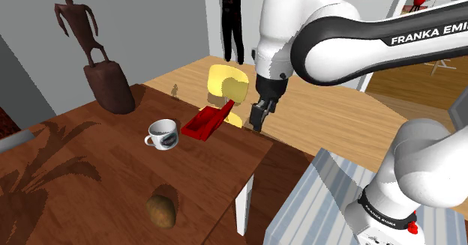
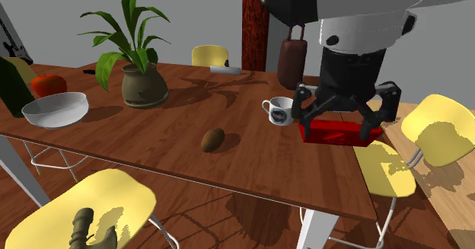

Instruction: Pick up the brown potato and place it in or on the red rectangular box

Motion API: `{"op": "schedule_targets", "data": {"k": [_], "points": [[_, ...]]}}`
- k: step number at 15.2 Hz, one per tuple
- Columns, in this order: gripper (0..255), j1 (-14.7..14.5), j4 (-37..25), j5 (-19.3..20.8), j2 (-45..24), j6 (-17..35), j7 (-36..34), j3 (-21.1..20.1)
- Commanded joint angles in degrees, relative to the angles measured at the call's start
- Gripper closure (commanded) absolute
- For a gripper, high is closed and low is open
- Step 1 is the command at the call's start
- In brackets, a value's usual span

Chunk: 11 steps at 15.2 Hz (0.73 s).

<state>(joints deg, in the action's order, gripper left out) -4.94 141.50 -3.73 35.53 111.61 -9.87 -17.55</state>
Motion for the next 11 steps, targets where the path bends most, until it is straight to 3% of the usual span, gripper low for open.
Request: {"op": "schedule_targets", "data": {"k": [1,6,11], "points": [[0,-0.44,-0.33,-0.81,-2.50,2.87,-2.50,-2.19],[0,-0.79,-2.37,-1.21,-9.96,9.81,-9.02,-7.89],[0,-0.07,-6.25,1.38,-18.89,16.05,-16.68,-13.86]]}}
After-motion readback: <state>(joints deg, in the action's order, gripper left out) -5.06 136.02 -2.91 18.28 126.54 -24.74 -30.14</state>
